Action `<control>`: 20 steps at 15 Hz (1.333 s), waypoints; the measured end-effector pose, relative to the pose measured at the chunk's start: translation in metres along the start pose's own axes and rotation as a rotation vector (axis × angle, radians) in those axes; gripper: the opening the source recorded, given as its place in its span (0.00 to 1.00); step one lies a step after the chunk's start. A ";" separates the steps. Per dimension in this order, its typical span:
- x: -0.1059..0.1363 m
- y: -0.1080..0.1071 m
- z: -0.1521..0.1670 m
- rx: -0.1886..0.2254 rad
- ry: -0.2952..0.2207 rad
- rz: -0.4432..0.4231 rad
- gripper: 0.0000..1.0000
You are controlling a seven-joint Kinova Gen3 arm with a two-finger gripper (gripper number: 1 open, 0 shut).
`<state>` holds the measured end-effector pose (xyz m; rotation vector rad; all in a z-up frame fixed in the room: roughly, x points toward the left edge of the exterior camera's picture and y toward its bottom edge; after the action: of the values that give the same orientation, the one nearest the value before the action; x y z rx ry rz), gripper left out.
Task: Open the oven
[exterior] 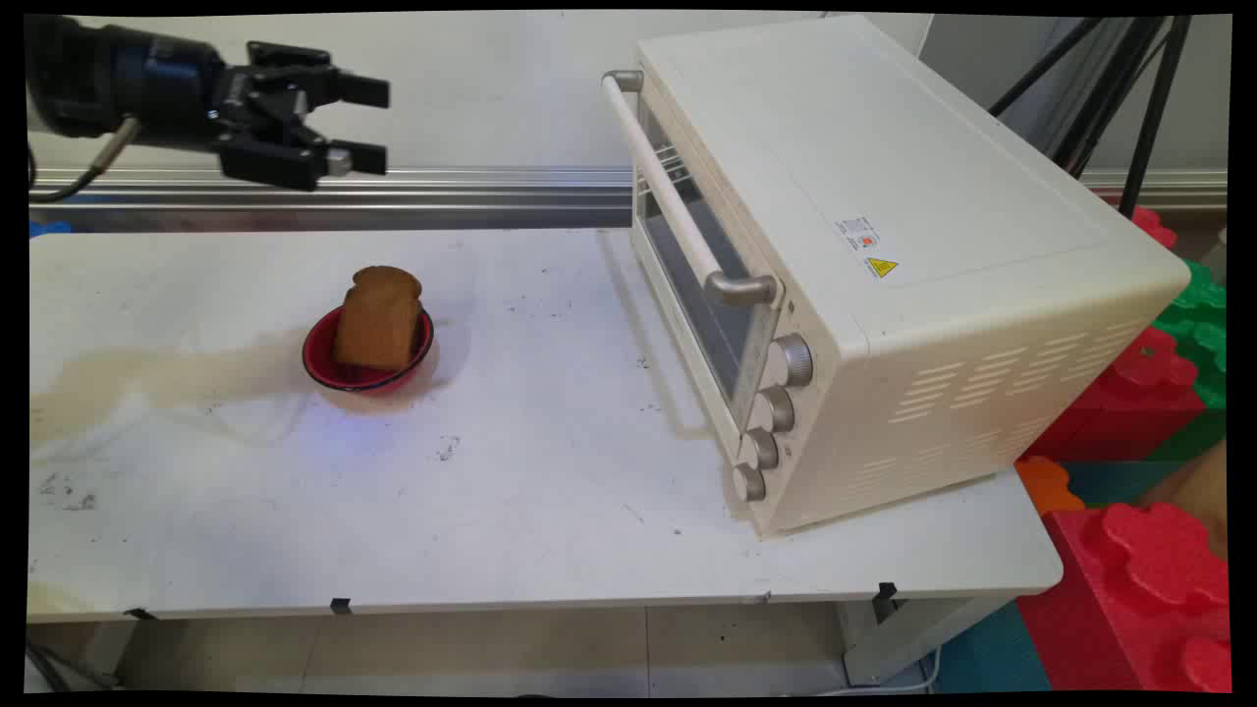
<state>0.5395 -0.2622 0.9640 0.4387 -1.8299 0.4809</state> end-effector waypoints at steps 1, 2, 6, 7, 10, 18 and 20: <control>0.001 -0.001 0.004 0.000 0.004 0.000 1.00; 0.003 -0.002 0.012 -0.001 0.010 0.001 1.00; 0.008 -0.005 0.045 -0.007 0.028 0.001 1.00; 0.009 -0.006 0.055 -0.008 0.032 0.000 1.00; 0.013 -0.008 0.086 -0.009 0.040 -0.004 1.00; 0.020 -0.014 0.163 -0.009 0.032 -0.007 1.00; 0.020 -0.015 0.179 -0.011 0.024 -0.003 1.00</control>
<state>0.3977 -0.3710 0.9348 0.4267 -1.8074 0.4719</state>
